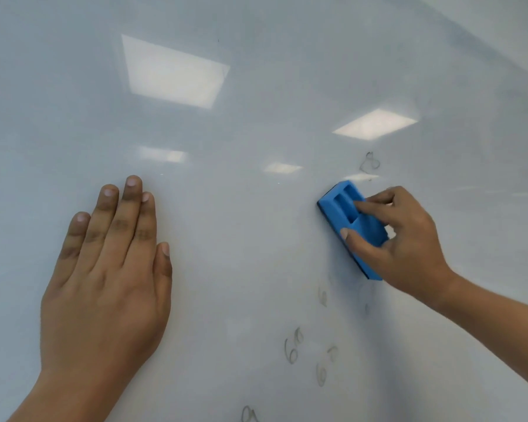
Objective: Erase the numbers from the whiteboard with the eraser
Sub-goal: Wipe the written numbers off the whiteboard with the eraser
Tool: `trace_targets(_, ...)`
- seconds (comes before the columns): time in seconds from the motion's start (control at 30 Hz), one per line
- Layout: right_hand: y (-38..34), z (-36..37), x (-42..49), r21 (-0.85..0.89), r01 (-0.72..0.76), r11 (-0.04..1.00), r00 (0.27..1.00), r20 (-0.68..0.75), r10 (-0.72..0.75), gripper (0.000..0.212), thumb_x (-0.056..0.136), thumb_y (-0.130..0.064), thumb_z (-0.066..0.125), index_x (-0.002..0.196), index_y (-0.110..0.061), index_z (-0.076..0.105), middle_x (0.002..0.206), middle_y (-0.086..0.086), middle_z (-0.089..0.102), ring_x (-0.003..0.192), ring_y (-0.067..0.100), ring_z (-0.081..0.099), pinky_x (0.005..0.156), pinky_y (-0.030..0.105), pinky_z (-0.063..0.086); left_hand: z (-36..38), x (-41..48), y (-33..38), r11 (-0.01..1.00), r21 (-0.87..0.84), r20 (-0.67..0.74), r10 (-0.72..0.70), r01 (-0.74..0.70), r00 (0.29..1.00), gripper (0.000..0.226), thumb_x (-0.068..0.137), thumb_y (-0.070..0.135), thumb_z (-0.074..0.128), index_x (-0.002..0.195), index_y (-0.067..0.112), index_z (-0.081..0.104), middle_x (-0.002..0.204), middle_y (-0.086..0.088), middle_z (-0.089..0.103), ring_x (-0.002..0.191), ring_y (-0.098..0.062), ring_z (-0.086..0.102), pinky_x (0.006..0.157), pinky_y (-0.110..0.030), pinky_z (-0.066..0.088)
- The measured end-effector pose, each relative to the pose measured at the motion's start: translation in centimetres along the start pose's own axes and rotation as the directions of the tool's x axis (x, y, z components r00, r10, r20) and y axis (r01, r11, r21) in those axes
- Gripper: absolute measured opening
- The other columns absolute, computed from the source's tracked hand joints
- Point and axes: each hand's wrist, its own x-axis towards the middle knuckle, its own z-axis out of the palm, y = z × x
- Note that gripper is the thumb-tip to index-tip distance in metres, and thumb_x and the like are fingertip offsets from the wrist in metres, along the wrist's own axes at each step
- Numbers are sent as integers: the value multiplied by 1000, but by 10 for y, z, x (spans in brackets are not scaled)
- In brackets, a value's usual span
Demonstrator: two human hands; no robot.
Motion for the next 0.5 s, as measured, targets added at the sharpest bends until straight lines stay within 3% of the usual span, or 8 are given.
trace_targets(0.1, 0, -6, -5, -81, 203, 976, 974, 122, -193, 46, 78, -49, 68, 110, -16, 74, 102, 2, 60, 82, 22, 58, 72, 39, 50, 2, -1, -1, 1000, -12, -3, 0, 0, 1000, 57, 103, 25, 31, 154, 0, 33, 165, -13, 24, 154, -28, 19, 125, -46, 13)
trace_targets(0.23, 17, -10, 21, -60, -98, 993, 994, -42, 96, 44, 79, -44, 75, 114, -18, 72, 101, -6, 55, 92, 17, 57, 79, 40, 52, 4, 1, -1, 999, -32, -21, 0, -1, 1000, 56, 102, 24, 33, 153, 0, 34, 165, -12, 25, 154, -27, 20, 126, -43, 11)
trace_targets(0.3, 15, -9, 16, -47, -25, 999, 1000, 0, 25, 45, 79, -46, 74, 114, -17, 72, 102, -4, 56, 90, 17, 57, 77, 36, 51, 5, 0, -2, 999, -37, -30, 4, -5, 1000, 56, 102, 24, 33, 153, 0, 35, 165, -12, 26, 153, -28, 21, 125, -43, 11)
trace_targets(0.4, 16, -14, 1, -86, 230, 969, 962, 170, -213, 47, 79, -53, 66, 111, -19, 74, 102, -3, 59, 79, 18, 55, 69, 34, 48, 7, 0, -3, 999, -43, -39, 7, -9, 999, 56, 103, 26, 30, 153, 0, 35, 165, -12, 26, 153, -29, 22, 124, -45, 13)
trace_targets(0.43, 23, -18, 3, -109, 229, 967, 964, 166, -209, 48, 79, -54, 64, 110, -19, 74, 101, -3, 60, 79, 19, 56, 70, 36, 49, 8, 0, -3, 999, -45, -43, 8, -10, 999, 56, 104, 26, 30, 153, 1, 34, 165, -12, 26, 153, -29, 22, 124, -46, 14)
trace_targets(0.5, 37, -21, 19, -113, 50, 992, 997, 59, -44, 50, 81, -54, 65, 113, -17, 73, 101, -2, 58, 84, 20, 58, 74, 41, 53, 10, 0, -4, 999, -48, -58, 18, -20, 998, 56, 104, 26, 29, 154, 1, 33, 165, -12, 25, 153, -28, 21, 124, -48, 16)
